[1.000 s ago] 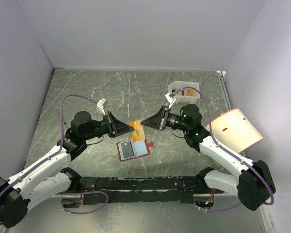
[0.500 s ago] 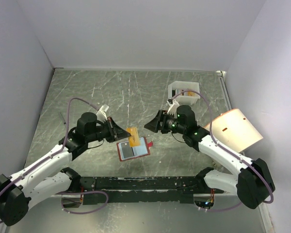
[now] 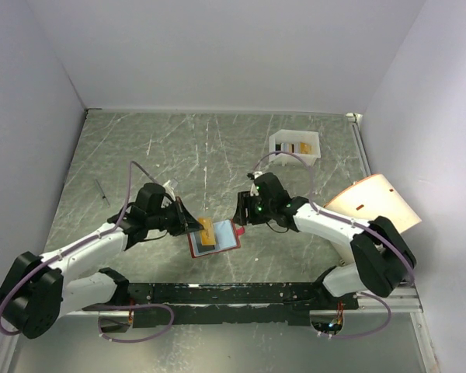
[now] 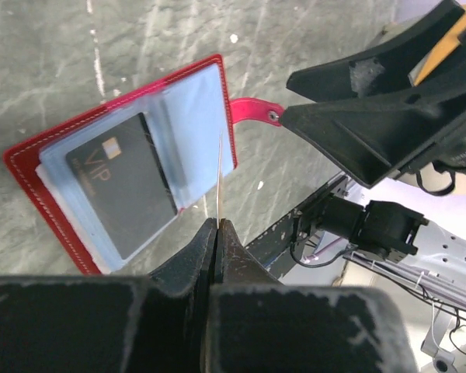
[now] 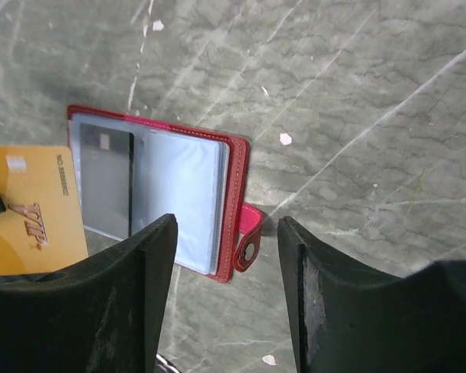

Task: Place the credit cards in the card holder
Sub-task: Insert the credit card into the card holder.

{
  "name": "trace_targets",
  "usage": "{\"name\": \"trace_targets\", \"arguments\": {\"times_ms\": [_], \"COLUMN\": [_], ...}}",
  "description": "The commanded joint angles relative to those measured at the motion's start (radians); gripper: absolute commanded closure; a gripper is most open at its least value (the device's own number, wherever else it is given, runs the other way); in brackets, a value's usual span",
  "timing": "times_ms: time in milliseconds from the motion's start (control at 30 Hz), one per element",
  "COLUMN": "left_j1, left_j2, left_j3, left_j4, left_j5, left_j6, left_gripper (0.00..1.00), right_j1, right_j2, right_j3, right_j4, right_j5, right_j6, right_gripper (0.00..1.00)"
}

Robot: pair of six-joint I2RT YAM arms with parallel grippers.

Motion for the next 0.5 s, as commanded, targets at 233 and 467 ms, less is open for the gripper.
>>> {"name": "trace_targets", "arguments": {"times_ms": [233, 467], "left_j1": [0.046, 0.05], "left_j2": [0.112, 0.184], "left_j3": [-0.039, -0.059], "left_j4": [0.11, 0.19], "left_j5": [0.083, 0.137], "left_j6": [0.071, 0.077], "left_gripper": [0.93, 0.93], "right_j1": [0.072, 0.075], "right_j2": [0.069, 0.065], "right_j3": [0.028, 0.01], "right_j4": [-0.072, -0.059], "right_j5": [0.132, 0.135], "right_j6": [-0.051, -0.034], "right_gripper": [0.66, 0.77]}}
